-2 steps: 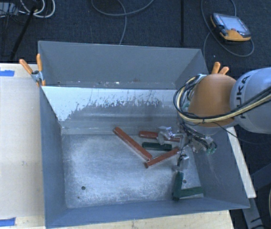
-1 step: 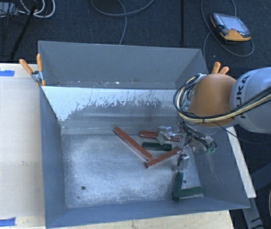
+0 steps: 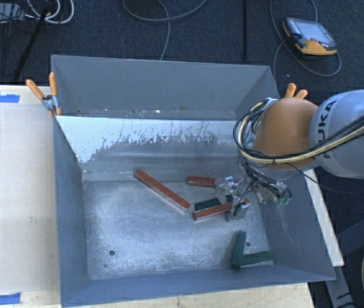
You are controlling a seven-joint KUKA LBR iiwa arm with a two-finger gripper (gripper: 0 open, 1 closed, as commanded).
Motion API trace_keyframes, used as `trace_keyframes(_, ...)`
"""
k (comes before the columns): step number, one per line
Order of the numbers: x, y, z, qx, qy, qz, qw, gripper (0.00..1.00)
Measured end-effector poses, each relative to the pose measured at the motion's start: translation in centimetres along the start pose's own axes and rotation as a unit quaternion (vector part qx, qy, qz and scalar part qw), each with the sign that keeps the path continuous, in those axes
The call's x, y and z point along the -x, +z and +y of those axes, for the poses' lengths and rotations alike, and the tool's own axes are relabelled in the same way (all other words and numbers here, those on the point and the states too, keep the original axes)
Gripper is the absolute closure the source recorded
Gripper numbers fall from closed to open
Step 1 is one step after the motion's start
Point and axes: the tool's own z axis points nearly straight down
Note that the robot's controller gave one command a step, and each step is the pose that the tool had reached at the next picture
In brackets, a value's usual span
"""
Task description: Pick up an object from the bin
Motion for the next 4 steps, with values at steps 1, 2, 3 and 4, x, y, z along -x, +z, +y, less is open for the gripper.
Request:
trace_keyframes(1, 0.2, -3.4, 0.0, 0.0, -0.001, 0.0007, 1.0, 1.0)
trace_keyframes(2, 0.3, -5.4, 0.1, 0.0, -0.001, 0.001, 1.0, 1.0)
trace_keyframes(3, 0.4, -8.7, 0.1, 0.0, -0.002, 0.0005, 1.0, 1.0)
trace_keyframes(4, 0.5, -9.6, 0.2, 0.0, -0.001, 0.0013, 1.0, 1.0)
